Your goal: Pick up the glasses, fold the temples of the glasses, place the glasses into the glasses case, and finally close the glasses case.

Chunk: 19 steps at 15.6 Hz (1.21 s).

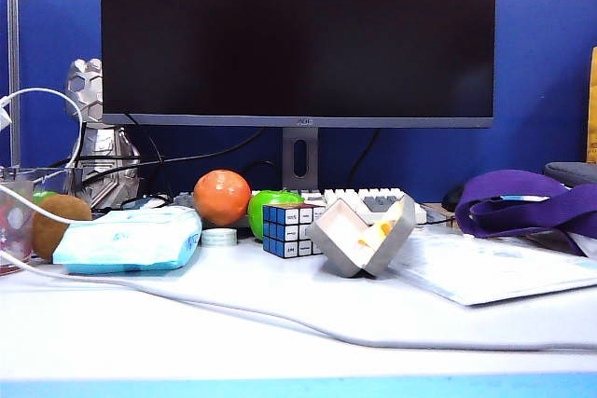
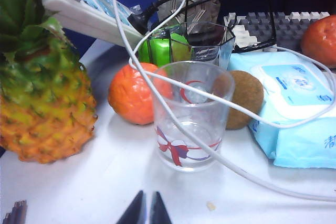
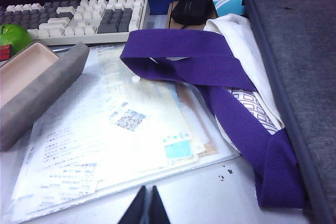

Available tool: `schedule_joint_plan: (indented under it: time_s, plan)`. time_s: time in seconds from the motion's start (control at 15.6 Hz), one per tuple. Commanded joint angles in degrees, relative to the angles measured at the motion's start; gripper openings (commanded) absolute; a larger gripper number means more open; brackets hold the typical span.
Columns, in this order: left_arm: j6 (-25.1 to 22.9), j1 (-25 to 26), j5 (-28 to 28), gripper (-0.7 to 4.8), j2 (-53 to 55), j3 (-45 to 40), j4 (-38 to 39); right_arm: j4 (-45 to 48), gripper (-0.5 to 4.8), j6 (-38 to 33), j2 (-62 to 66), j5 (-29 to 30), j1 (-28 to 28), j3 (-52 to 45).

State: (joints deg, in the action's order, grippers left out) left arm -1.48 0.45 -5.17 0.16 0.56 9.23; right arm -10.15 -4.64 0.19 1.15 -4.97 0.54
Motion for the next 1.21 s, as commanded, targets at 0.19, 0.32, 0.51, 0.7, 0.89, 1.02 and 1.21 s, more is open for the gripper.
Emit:
schedule_joint_plan:
  time_s: [0.19,0.32,0.51,0.7,0.89,1.02,1.21]
  plan:
    - [0.0,0.0,0.2,0.17,-0.1,-0.1,0.1,0.7,-0.01,-0.9,-0.1,0.1,-0.1,-0.3]
    - [0.1,-0.1,0.2,0.15,-0.1,0.3,-9.2,2.1,-0.01,-6.6,-0.1,0.3,-0.1,2.5]
    - [2.6,-0.1,0.2,-0.06,-0.1,5.8,-10.4,2.1,-0.01,-18.2,-0.1,0.6,-0.1,9.1]
    - [3.0,0.0,-0.4,-0.06,1.6,10.6,-12.8,1.8,-0.01,-17.8,0.0,2.3,-0.2,14.7]
    - [3.0,0.0,-3.2,-0.05,9.2,16.9,-13.0,1.2,-0.01,-17.7,3.2,4.7,-0.1,20.4]
    - [3.0,0.0,-3.2,-0.05,16.4,21.7,-13.4,1.7,-0.01,-17.6,7.6,9.2,-0.1,24.9]
    - [3.0,0.0,-2.9,-0.06,29.9,31.4,-11.4,2.1,-0.01,-17.4,16.0,14.7,-0.2,33.2]
